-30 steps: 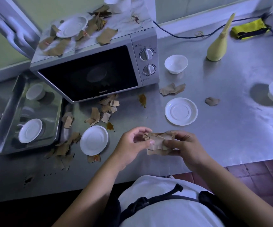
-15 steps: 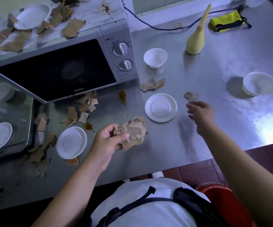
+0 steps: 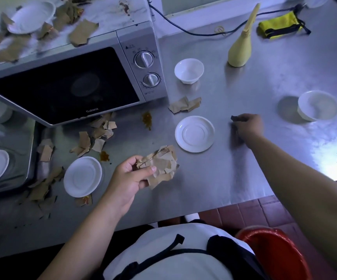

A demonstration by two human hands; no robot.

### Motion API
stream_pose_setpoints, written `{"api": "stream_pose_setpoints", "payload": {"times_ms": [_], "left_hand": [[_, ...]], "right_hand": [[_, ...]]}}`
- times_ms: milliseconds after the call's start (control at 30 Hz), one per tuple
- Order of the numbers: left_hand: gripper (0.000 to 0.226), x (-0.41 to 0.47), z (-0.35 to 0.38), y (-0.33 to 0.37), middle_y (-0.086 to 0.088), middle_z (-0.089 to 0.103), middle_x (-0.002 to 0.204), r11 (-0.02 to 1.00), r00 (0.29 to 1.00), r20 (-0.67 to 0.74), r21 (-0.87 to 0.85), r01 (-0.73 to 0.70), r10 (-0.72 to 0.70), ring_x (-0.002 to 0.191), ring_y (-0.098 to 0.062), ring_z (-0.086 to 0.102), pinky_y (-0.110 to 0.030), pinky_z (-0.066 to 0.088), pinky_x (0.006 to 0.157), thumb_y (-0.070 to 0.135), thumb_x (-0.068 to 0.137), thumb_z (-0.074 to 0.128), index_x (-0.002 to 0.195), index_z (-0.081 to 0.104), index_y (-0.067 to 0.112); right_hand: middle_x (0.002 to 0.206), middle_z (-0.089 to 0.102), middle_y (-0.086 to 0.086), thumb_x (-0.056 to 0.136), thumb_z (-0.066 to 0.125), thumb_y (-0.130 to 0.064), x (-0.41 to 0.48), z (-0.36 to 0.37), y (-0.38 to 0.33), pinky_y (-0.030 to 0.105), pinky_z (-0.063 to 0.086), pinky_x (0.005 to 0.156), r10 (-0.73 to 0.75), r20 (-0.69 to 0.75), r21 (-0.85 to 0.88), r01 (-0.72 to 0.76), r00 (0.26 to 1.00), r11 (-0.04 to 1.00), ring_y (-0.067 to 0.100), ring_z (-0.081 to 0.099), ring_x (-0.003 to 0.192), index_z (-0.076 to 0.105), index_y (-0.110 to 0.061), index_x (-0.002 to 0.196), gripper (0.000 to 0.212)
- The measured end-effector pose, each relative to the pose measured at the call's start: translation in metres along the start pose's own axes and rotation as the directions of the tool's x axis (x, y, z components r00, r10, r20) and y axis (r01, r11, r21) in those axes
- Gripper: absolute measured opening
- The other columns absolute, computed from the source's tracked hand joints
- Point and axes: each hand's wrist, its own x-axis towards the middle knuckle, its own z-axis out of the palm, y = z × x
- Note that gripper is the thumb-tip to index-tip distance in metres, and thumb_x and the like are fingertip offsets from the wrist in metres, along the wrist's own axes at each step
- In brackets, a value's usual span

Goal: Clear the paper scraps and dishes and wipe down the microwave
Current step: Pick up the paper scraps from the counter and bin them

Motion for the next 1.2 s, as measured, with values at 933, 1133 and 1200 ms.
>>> {"api": "stream_pose_setpoints", "payload": {"times_ms": [933,1133,1200], "left_hand": [[0.023,-0.014,0.018,-0.012,-0.002,0.074,0.090,0.912,0.995,0.076,0.398,-0.096,0.071,0.081,-0.016,0.068,-0.031,0.059,0.071,0.001,0.084,0.070,0.098,0.069,0.019],[0.033,-0.025,0.012,-0.013,0.000,0.068,0.082,0.903,0.986,0.137,0.406,-0.141,0.093,0.067,-0.008,0.061,-0.023,0.052,0.061,-0.001,0.087,0.065,0.096,0.065,0.031],[0.022,-0.025,0.010,-0.013,0.006,0.065,0.075,0.865,0.984,0.120,0.470,-0.173,0.132,0.060,-0.002,0.055,-0.014,0.047,0.057,0.004,0.087,0.066,0.084,0.069,0.025]], "right_hand": [[0.052,0.041,0.003,0.087,0.063,-0.051,-0.259,0.022,-0.067,0.023,0.039,0.048,-0.309,0.520,0.485,0.022,0.796,0.874,0.017,0.042,0.047,0.040,-0.023,0.049,0.053],[0.044,0.035,-0.011,0.103,0.035,-0.053,-0.265,0.028,-0.070,0.011,0.029,0.042,-0.268,0.476,0.258,0.158,0.837,0.953,0.005,0.032,0.042,0.039,-0.022,0.050,0.062],[0.047,0.039,-0.011,0.106,0.039,-0.042,-0.268,0.028,-0.073,0.011,0.031,0.043,-0.281,0.472,0.250,0.179,0.835,0.952,0.004,0.034,0.044,0.043,-0.020,0.057,0.054]]}}
